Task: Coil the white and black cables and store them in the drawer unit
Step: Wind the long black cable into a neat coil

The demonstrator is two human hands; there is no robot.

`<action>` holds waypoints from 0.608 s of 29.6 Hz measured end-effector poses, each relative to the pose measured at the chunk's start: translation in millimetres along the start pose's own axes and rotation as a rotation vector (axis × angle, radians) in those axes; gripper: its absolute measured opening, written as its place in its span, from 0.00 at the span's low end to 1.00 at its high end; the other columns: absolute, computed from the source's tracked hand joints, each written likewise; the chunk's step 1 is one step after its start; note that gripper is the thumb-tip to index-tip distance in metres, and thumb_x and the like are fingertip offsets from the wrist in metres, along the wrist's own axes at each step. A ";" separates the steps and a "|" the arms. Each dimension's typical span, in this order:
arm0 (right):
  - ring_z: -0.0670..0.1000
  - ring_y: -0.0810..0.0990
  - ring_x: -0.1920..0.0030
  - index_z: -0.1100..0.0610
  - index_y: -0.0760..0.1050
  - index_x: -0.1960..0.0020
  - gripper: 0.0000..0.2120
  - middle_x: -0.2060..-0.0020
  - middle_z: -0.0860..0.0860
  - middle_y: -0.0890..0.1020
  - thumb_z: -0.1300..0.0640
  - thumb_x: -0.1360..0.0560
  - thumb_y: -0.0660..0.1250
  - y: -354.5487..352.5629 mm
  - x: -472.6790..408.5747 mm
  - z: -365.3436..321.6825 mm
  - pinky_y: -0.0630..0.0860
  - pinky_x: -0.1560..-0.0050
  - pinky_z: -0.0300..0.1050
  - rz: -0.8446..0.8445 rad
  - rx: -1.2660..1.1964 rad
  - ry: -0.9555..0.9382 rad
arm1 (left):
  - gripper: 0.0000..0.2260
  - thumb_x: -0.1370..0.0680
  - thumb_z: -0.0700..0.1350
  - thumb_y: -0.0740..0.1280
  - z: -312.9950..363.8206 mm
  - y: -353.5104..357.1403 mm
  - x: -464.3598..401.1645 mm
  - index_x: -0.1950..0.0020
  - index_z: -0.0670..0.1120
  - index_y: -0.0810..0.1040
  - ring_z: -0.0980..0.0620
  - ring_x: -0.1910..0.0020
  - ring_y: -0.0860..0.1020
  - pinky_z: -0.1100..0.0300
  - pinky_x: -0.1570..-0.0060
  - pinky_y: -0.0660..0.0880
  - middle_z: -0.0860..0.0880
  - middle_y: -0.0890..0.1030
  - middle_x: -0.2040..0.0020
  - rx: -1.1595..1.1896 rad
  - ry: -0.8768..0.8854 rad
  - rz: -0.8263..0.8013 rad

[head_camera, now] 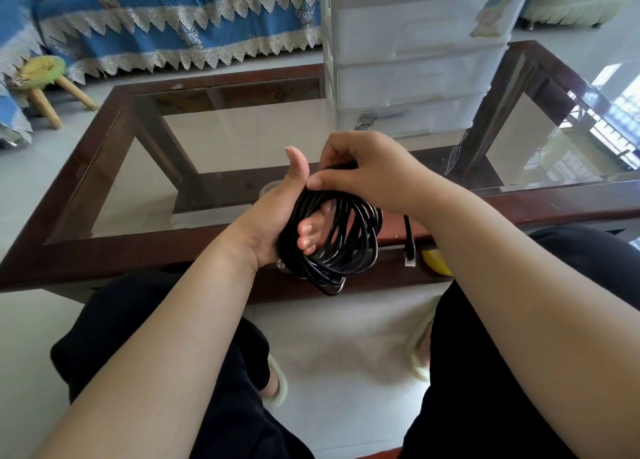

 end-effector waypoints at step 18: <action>0.46 0.82 0.52 0.55 0.76 0.46 0.22 0.57 0.46 0.84 0.38 0.23 0.57 24.9 0.0 15.2 0.76 0.46 0.42 -0.334 -0.275 0.131 | 0.30 0.41 0.71 0.68 14.5 -5.0 4.6 0.65 0.43 0.73 0.58 0.86 0.64 0.65 0.81 0.66 0.53 0.65 0.83 0.048 -0.013 -0.130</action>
Point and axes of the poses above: each hand's wrist, its own x-axis away from the middle knuckle, its own y-axis out of the palm, z = x × y, the point moved 7 cm from there along -x, towards the middle knuckle
